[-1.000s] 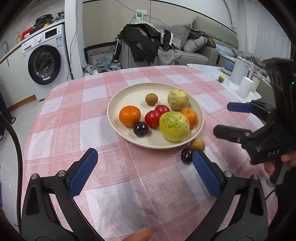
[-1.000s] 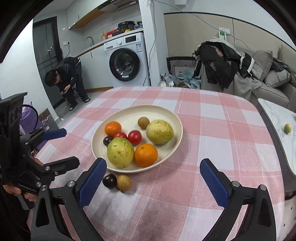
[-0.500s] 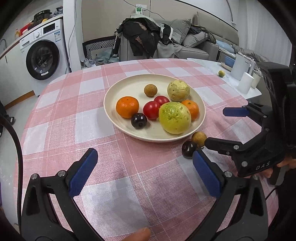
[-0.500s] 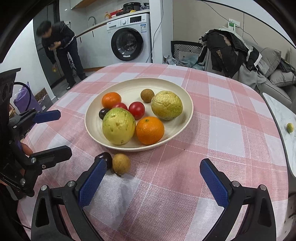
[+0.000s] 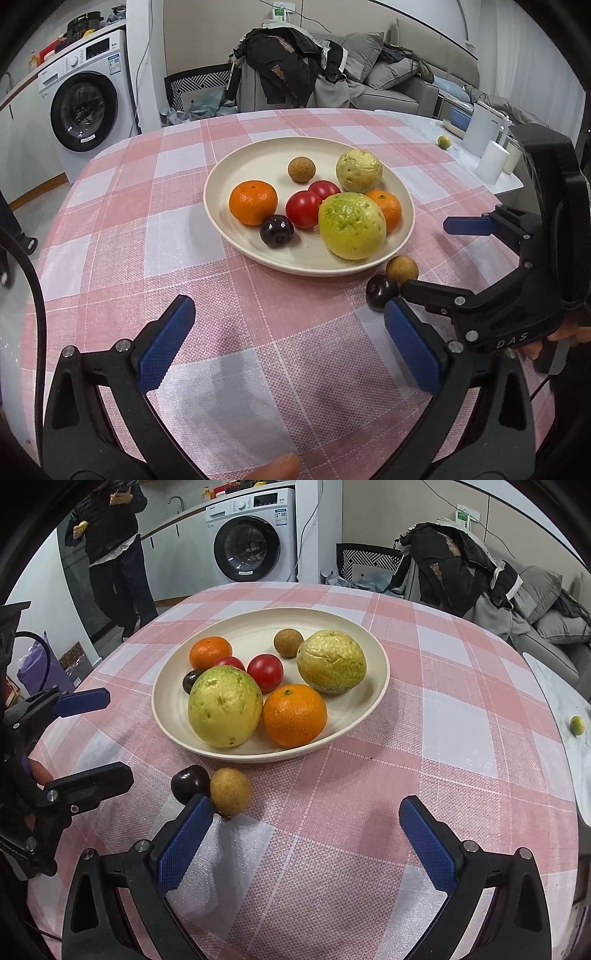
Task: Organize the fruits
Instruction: 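Withdraw both open tools toward the dark plum and brown fruit on the cloth, then close the left tool on the dark plum while the right tool grasps the brown fruit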
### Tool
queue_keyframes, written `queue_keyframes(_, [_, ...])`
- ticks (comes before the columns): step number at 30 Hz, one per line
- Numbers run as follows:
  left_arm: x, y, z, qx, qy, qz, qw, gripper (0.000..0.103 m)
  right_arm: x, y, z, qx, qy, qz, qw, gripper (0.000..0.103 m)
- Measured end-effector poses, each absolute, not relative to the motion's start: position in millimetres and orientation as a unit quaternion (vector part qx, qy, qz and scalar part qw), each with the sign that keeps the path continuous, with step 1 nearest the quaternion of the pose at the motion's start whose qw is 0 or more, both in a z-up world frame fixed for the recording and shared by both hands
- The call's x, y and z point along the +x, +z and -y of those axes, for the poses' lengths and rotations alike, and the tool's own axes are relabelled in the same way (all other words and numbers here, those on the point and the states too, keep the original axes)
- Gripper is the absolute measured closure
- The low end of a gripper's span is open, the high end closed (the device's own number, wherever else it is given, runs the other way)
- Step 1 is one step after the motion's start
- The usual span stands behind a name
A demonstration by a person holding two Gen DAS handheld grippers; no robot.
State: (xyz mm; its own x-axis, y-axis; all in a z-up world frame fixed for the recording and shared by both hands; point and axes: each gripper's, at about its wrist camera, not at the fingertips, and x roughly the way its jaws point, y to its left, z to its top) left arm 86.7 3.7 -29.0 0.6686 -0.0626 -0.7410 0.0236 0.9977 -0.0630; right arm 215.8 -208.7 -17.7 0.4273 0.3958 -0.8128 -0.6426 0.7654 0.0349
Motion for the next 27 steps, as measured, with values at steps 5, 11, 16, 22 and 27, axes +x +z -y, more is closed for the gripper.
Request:
queue_keyframes(5, [87,-31,-2,-0.024,-0.024,-0.409,0.912,0.001,215,-20,205,-0.147,0.307,-0.436,0.833,0.000])
queue_keyframes(11, [89,-34,1,-0.024,-0.024,-0.415,0.909,0.001,214,-19,202,-0.152,0.302,-0.433,0.836,0.000])
queue_keyframes(16, [91,-36,1,-0.024,-0.024,-0.417,0.908,0.001,213,-17,201,-0.148,0.305,-0.432,0.836,0.002])
queue_keyframes(22, [92,-38,1,-0.022,-0.024,-0.419,0.907,0.001,211,-16,199,-0.142,0.321,-0.434,0.830,0.036])
queue_keyframes(27, [93,-39,2,-0.022,-0.027,-0.421,0.907,0.001,206,-14,196,-0.138,0.337,-0.431,0.825,0.054])
